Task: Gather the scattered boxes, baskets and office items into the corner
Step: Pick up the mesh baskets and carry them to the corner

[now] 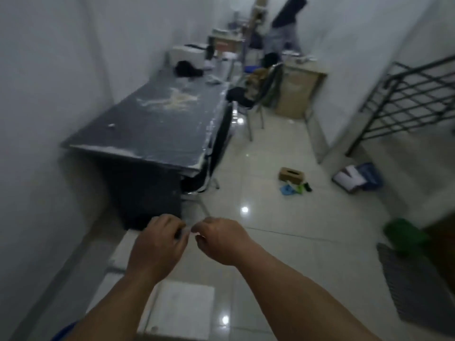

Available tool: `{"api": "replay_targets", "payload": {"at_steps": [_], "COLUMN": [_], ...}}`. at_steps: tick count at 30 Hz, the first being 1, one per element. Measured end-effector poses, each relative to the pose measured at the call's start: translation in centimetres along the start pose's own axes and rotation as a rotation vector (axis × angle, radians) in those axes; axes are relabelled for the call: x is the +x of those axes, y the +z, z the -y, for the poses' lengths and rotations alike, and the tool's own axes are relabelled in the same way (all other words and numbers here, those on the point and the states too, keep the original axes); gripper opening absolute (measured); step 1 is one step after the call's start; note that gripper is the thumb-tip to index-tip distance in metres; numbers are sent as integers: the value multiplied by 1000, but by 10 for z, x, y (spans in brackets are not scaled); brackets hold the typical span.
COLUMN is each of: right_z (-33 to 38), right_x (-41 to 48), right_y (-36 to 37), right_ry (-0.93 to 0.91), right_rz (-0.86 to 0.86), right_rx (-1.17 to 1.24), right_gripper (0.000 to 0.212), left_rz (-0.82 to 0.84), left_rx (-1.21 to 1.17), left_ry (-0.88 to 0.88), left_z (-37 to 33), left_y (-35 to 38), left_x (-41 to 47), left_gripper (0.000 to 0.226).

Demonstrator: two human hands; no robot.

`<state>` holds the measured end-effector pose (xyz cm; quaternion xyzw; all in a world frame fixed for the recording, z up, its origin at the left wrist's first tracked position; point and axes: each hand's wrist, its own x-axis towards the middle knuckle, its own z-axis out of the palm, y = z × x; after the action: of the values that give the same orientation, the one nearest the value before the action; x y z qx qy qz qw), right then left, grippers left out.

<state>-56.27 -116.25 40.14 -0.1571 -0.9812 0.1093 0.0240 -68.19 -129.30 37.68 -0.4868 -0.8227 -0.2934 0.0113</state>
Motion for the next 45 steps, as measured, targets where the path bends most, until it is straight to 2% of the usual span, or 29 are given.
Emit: {"api": "replay_targets", "payload": {"at_steps": [4, 8, 12, 17, 26, 32, 36, 45], "right_z": [-102, -188, -270, -353, -506, -608, -667, -867], "right_x": [-78, -155, -217, -255, -217, -171, -146, -124], "right_y": [-42, -69, -95, -120, -137, -157, -170, -183], "right_ry": [267, 461, 592, 699, 801, 970, 1009, 1089], "right_rz": [-87, -84, -72, -66, -96, -84, -72, -65], "right_rx": [-25, -24, -57, -42, -26, 46, 76, 116], "right_gripper": [34, 36, 36, 36, 36, 37, 38, 38], "left_rz": [111, 156, 186, 240, 313, 473, 548, 632], "left_rx": [-3, -6, -24, -51, 24, 95, 88, 148], "left_ry": [250, 426, 492, 509, 616, 730, 767, 778], "left_z": [-104, -201, -292, -370, -439, -469, -500, -597], "left_y": [62, 125, 175, 224, 329, 388, 430, 560], "left_x": [55, 83, 104, 137, 272, 387, 450, 577], "left_gripper": [34, 38, 24, 30, 36, 38, 38, 38]}}
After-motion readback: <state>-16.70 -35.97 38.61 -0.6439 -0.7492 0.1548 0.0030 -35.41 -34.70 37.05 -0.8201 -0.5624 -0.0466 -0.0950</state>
